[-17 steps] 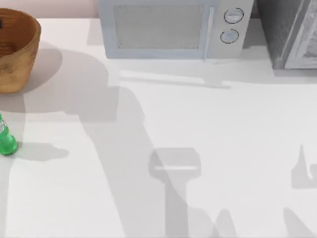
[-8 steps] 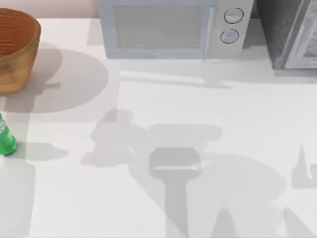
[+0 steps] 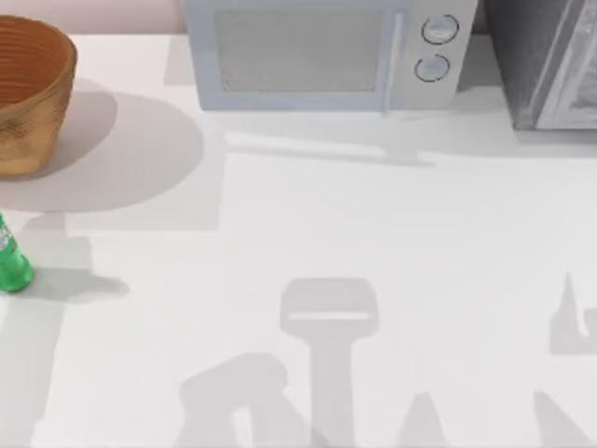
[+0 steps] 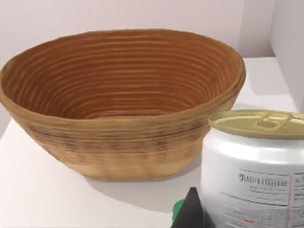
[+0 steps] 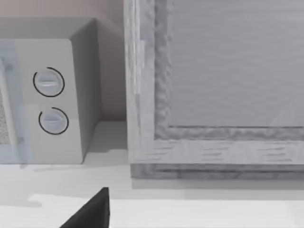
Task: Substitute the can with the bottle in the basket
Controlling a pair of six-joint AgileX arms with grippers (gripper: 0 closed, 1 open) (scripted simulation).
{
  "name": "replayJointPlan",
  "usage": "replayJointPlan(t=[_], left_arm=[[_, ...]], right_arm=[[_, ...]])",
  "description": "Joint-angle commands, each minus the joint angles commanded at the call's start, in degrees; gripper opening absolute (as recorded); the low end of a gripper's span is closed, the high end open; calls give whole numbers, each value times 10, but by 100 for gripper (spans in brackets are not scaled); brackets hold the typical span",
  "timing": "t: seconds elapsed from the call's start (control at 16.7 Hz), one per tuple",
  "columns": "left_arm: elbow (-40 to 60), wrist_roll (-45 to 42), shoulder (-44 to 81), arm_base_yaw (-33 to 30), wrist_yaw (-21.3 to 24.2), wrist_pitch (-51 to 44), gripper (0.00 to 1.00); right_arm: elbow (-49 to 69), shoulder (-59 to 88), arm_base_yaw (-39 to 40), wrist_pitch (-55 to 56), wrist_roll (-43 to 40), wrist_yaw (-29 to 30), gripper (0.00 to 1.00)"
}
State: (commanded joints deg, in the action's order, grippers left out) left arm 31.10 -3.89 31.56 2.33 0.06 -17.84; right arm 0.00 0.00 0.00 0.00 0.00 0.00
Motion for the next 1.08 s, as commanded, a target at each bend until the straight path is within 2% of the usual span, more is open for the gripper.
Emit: replayJointPlan(t=[0.24, 0.48, 1.08], left_arm=[[-185, 21, -188, -15, -3, 101, 0], [-291, 36, -296, -22, -1, 166, 0], [-306, 38, -298, -22, 3, 182, 0]], right_arm=[[0, 0, 0, 0, 0, 0, 100], [0, 0, 0, 0, 0, 0, 100], [0, 0, 0, 0, 0, 0, 100]])
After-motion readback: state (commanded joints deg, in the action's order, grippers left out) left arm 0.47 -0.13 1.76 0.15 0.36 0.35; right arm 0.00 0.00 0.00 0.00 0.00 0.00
